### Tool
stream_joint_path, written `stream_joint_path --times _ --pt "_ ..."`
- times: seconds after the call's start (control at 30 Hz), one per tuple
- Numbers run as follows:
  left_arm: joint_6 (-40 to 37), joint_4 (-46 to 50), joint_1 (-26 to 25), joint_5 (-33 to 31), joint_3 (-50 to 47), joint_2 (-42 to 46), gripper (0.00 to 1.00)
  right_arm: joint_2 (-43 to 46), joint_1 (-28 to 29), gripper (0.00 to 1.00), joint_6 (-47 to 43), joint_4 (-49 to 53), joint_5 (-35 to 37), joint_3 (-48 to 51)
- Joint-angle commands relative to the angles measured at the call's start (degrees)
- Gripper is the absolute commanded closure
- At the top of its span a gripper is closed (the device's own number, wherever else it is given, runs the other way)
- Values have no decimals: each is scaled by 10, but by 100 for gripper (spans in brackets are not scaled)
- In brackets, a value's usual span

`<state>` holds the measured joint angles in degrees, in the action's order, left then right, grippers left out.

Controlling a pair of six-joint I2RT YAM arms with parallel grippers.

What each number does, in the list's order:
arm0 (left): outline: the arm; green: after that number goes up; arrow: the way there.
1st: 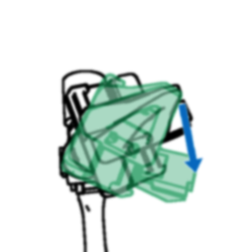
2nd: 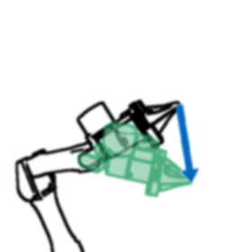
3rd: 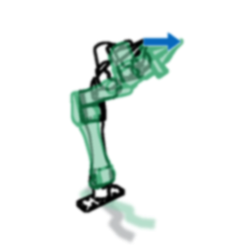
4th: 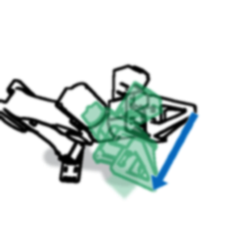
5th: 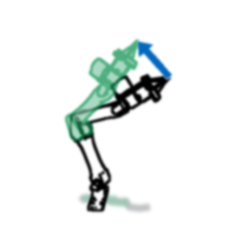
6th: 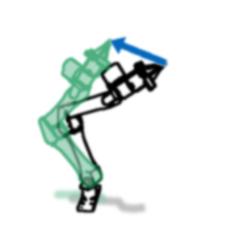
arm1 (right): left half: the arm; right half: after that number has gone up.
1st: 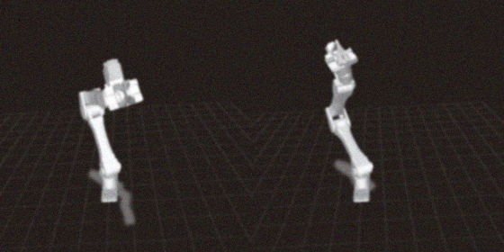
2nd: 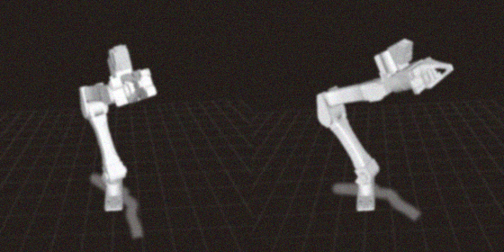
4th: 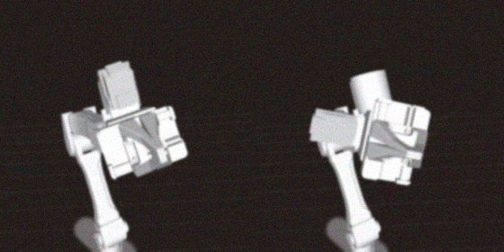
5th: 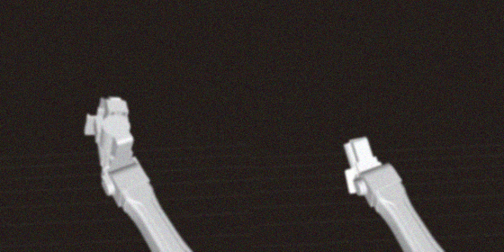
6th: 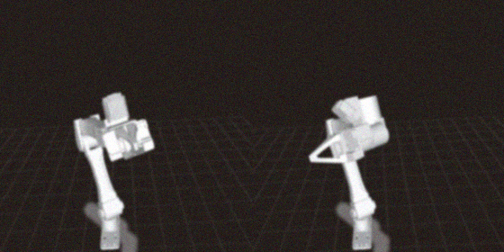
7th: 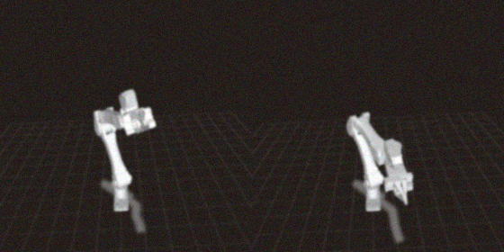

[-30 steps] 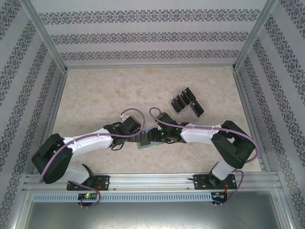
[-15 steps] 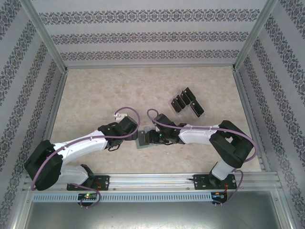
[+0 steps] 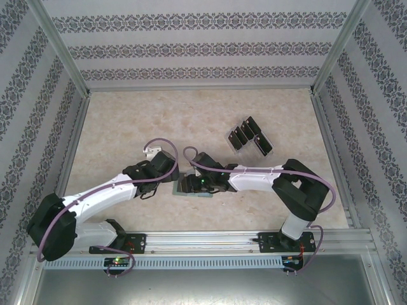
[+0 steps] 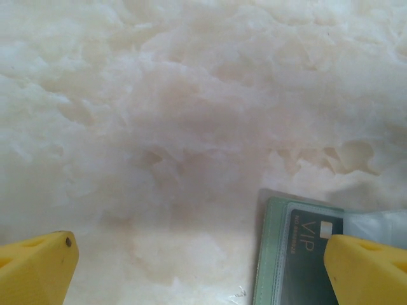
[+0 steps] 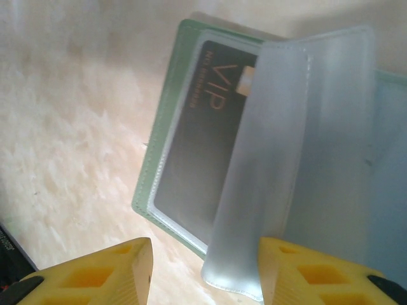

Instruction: Put the credit cards into the card holder

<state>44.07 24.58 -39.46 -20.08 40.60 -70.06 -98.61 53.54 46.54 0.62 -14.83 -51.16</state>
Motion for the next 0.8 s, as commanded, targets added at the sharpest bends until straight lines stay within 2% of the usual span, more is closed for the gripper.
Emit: stream_joint_path --times 0.0,0.47,0.6,0.77 --pt "12 19 23 -3 -11 24 0 -22 11 53 3 10 -9 -25" --pt "-10 36 77 19 -17 78 0 -71 38 53 -11 50 -18 -139" --pt "-19 40 90 23 -15 88 0 -48 37 52 -15 63 -11 -145" --pt "-34 37 98 35 -13 91 0 23 26 52 -23 86 25 -107"
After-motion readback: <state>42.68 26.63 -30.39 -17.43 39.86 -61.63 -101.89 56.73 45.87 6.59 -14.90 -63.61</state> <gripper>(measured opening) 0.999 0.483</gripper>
